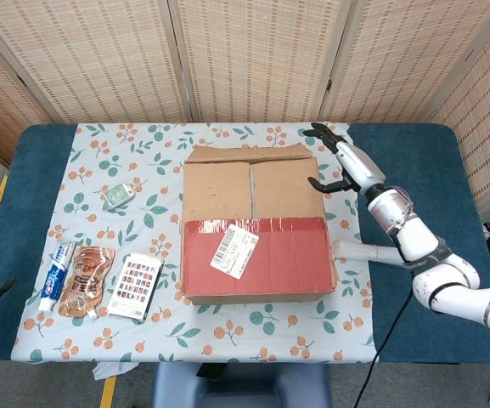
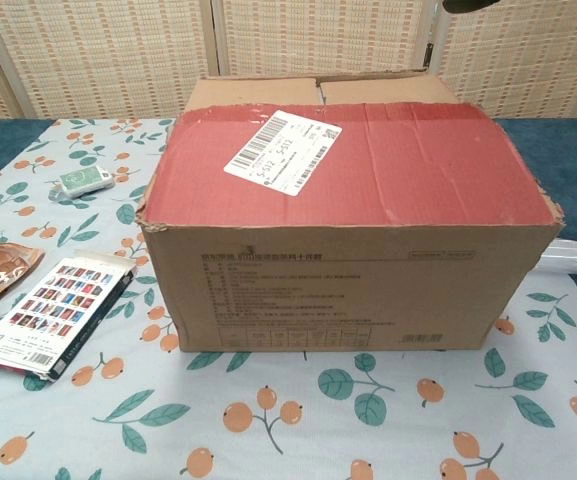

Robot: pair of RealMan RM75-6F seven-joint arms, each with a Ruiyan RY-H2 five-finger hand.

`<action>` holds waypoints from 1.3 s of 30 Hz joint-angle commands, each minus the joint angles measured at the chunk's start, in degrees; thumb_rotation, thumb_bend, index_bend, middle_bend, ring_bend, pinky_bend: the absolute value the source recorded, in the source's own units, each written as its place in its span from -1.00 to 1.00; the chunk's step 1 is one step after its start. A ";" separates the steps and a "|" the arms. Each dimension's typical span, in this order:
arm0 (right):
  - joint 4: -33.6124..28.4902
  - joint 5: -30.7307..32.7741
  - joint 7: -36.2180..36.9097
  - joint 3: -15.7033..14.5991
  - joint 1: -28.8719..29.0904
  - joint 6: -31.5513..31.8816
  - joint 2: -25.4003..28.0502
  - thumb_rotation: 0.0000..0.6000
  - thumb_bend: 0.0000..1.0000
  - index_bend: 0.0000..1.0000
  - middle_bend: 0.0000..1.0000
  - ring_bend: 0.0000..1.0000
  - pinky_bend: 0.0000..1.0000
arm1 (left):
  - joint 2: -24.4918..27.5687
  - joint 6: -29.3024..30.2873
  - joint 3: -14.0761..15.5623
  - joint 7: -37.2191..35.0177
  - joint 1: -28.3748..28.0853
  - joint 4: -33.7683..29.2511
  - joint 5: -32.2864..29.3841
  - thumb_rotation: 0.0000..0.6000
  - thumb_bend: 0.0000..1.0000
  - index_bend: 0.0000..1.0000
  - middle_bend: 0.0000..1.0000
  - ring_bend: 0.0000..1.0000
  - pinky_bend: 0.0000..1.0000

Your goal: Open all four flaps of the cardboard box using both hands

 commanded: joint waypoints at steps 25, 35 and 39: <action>21.14 -44.74 90.87 -32.77 13.29 17.43 -0.59 1.00 -0.16 -0.80 -0.77 -0.70 -0.65 | -3.72 -1.33 -3.33 15.05 -0.09 1.23 -9.30 1.00 -0.29 -0.82 -0.99 -0.95 -1.00; 19.73 -43.55 91.38 -37.43 14.19 24.08 0.46 1.00 -0.16 -0.80 -0.80 -0.74 -0.62 | -3.55 -0.84 -3.43 15.31 0.24 0.80 -8.85 1.00 -0.28 -0.82 -0.99 -0.95 -1.00; 16.47 -42.59 89.08 -38.31 13.56 27.25 2.97 1.00 -0.16 -0.80 -0.81 -0.74 -0.62 | -3.59 -0.53 -3.44 15.73 0.34 0.54 -8.65 1.00 -0.29 -0.82 -0.99 -0.95 -1.00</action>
